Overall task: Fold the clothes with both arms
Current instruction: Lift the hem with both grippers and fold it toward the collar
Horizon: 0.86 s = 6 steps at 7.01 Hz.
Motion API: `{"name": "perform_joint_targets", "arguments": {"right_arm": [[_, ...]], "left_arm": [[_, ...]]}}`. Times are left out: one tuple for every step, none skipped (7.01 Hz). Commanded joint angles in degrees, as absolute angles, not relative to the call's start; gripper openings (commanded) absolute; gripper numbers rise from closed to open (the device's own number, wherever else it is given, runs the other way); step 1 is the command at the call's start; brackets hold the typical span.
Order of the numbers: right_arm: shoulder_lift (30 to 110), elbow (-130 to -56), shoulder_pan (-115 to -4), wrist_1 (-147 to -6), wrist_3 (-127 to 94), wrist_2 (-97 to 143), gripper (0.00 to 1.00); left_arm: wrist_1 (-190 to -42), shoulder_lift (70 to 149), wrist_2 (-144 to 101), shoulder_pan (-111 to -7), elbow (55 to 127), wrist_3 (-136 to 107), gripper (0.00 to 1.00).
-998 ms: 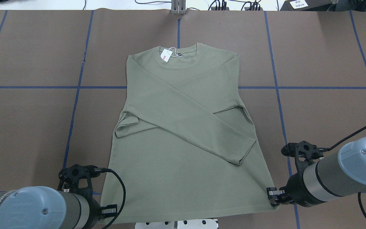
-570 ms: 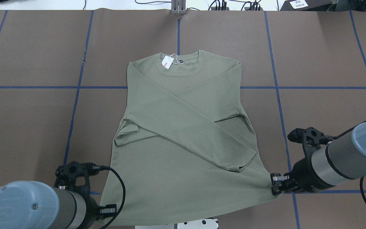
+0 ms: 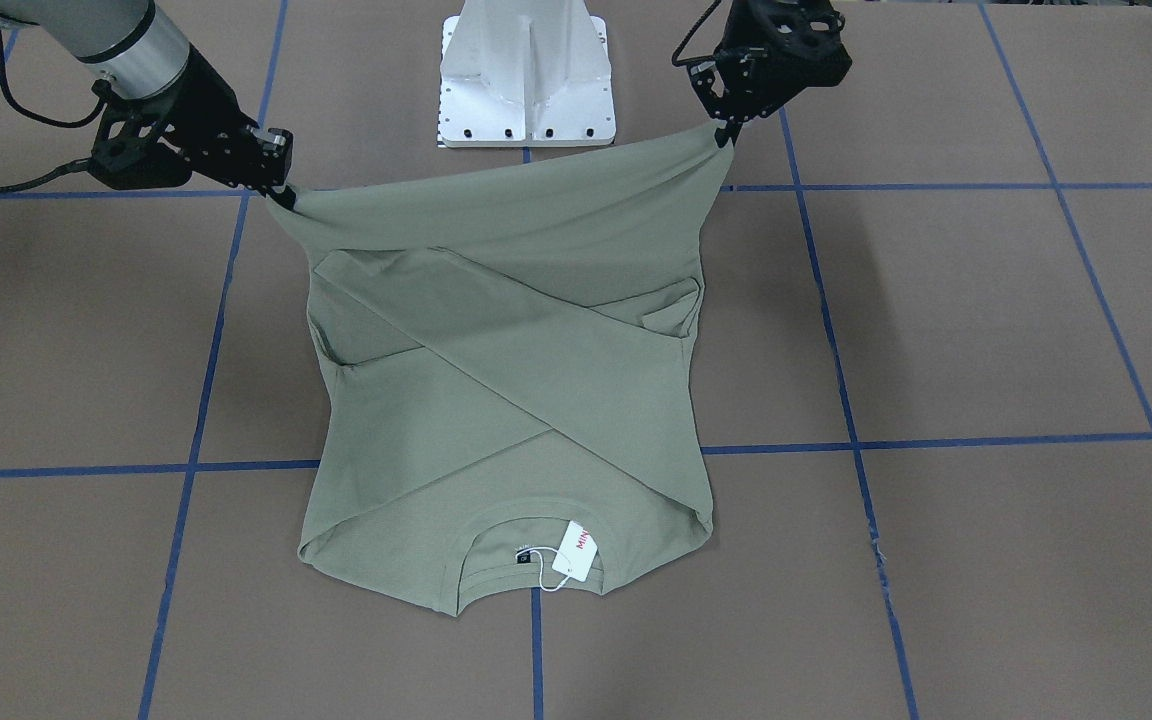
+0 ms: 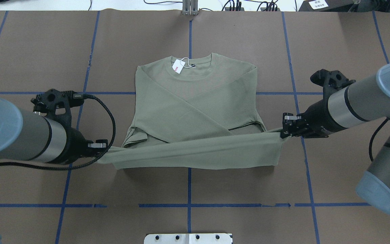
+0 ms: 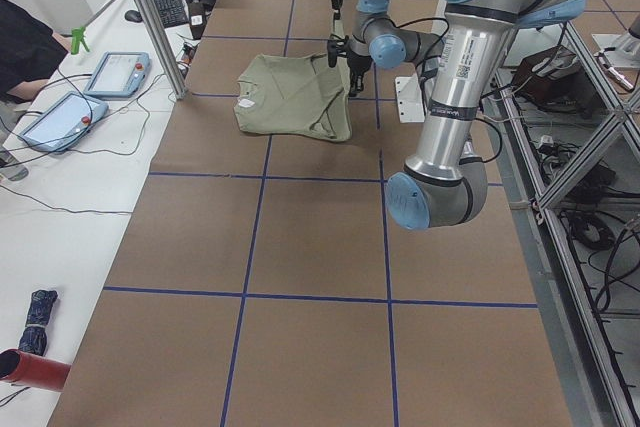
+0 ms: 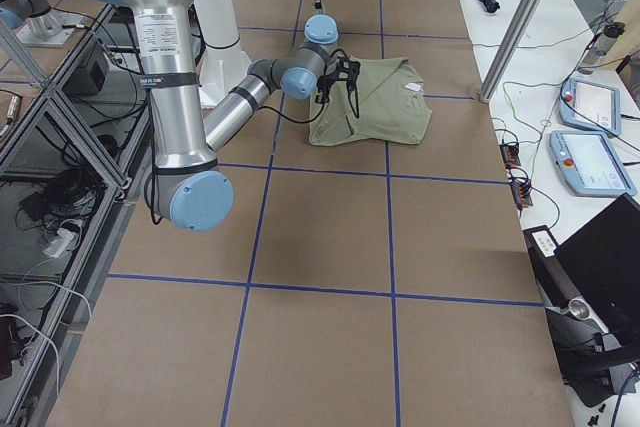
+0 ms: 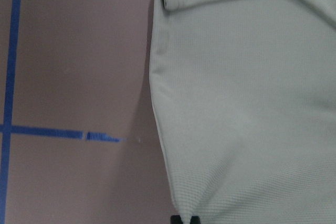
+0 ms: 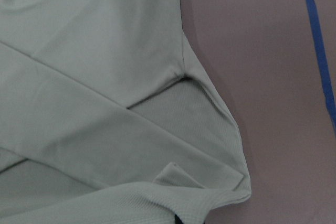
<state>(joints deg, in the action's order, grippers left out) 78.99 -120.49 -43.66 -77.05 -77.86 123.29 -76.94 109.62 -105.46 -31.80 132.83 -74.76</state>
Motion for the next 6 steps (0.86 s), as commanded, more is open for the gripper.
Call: {"name": "perform_joint_targets", "arguments": {"right_arm": [[65.55,-105.03,-50.77,-77.08,-74.36,123.14,0.00],[61.04,-98.24,-52.02,-76.99,-74.27,122.00,0.00],[58.21,-92.34,-51.94,-76.73,-74.01,119.12,0.00],[55.40,-85.67,-51.68,-74.73,-73.83,117.96,0.00],[54.24,-81.52,-51.51,-72.79,-73.83,117.95,0.00],[54.23,-78.86,-51.50,-70.34,-73.83,117.95,0.00]], "left_arm": [[-77.86,116.51,-106.26,-38.13,122.32,-72.07,0.00],[-80.83,119.59,-106.09,-39.45,115.64,-70.68,0.00],[-86.60,119.71,-106.00,-41.38,110.10,-70.49,0.00],[-92.58,119.79,-105.91,-41.92,104.04,-70.49,0.00],[-100.12,119.97,-105.82,-42.53,97.71,-70.58,0.00],[-105.59,121.10,-105.82,-42.71,92.60,-70.66,0.00]]}}
